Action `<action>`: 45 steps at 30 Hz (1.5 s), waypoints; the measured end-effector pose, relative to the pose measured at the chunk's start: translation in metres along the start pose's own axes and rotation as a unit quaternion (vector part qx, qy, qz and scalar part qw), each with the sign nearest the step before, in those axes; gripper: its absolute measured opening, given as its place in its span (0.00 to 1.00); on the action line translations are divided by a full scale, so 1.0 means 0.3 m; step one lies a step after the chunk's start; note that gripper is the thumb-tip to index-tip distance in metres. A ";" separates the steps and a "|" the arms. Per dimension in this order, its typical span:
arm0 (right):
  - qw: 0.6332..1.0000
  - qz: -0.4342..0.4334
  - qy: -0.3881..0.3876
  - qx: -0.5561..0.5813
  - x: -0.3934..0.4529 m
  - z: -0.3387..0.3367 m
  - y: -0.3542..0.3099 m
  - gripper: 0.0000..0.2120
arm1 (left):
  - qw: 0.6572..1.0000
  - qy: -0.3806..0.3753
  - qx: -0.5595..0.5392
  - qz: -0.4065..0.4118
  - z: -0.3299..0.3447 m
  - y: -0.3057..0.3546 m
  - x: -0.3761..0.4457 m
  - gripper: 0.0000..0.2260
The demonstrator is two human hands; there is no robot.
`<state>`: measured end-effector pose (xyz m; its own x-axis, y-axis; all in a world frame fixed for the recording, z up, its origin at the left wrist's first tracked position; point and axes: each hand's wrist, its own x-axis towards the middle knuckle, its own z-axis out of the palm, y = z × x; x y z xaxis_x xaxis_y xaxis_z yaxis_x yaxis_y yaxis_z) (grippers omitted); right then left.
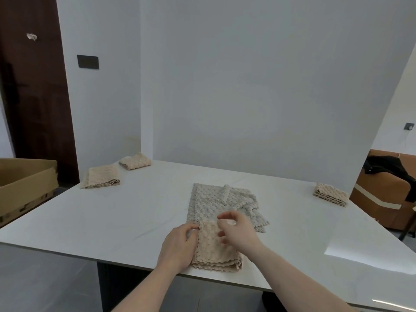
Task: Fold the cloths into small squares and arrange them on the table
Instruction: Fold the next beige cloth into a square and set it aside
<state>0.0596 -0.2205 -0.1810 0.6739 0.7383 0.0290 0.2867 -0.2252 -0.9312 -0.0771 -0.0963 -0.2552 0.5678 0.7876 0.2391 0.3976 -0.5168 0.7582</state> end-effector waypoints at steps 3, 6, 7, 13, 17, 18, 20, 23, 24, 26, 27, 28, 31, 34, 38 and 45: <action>0.987 -0.090 0.090 -0.101 -0.023 -0.055 0.059 0.06 | 1.000 -0.002 0.007 -0.003 0.004 0.004 0.004 0.14; 0.976 -0.103 0.100 -0.166 -0.043 -0.096 0.152 0.04 | 1.000 0.000 0.030 0.000 0.010 0.009 0.006 0.19; 0.974 -0.093 0.096 -0.185 -0.046 -0.101 0.187 0.06 | 0.999 0.000 0.041 0.004 0.014 0.008 0.009 0.21; 0.976 -0.059 0.102 -0.185 -0.040 -0.091 0.283 0.15 | 0.994 -0.008 0.111 0.013 0.032 0.001 0.018 0.24; 0.960 -0.065 0.097 -0.253 -0.027 -0.081 0.302 0.19 | 0.992 -0.002 0.121 0.021 0.031 0.006 0.020 0.20; 0.953 -0.066 0.095 -0.281 -0.022 -0.077 0.305 0.20 | 0.993 -0.001 0.120 0.020 0.030 0.005 0.020 0.18; 0.943 -0.061 0.094 -0.314 -0.018 -0.073 0.308 0.22 | 0.992 0.003 0.121 0.020 0.031 0.004 0.023 0.15; 0.939 -0.050 0.099 -0.325 -0.019 -0.075 0.305 0.23 | 0.992 0.007 0.123 0.020 0.034 0.000 0.028 0.12; 0.940 -0.047 0.101 -0.324 -0.020 -0.076 0.304 0.23 | 0.992 0.009 0.122 0.020 0.035 -0.002 0.029 0.11; 0.942 -0.045 0.100 -0.317 -0.021 -0.079 0.303 0.22 | 0.992 0.012 0.121 0.022 0.037 -0.005 0.031 0.10; 0.944 -0.044 0.100 -0.310 -0.021 -0.081 0.303 0.21 | 0.992 0.013 0.121 0.023 0.037 -0.007 0.031 0.09; 0.947 -0.044 0.100 -0.302 -0.020 -0.084 0.303 0.20 | 0.992 0.014 0.120 0.025 0.037 -0.009 0.031 0.09; 0.952 -0.048 0.104 -0.283 -0.020 -0.089 0.308 0.19 | 0.994 0.018 0.107 0.025 0.037 -0.010 0.028 0.08; 0.954 -0.057 0.105 -0.273 -0.023 -0.093 0.308 0.19 | 0.996 0.028 0.079 0.019 0.028 -0.004 0.018 0.08; 0.956 -0.061 0.100 -0.268 -0.026 -0.088 0.299 0.19 | 0.998 0.038 0.052 0.006 0.018 -0.008 0.012 0.09; 0.952 -0.071 0.073 -0.289 -0.024 -0.093 0.310 0.15 | 0.992 -0.030 0.120 0.039 0.036 -0.009 0.017 0.17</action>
<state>0.1004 -0.2646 -0.2576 0.6756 0.7009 0.2289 0.6805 -0.4732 -0.5595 -0.0675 -0.0946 -0.2625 0.6429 0.7240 0.2501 0.5057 -0.6464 0.5713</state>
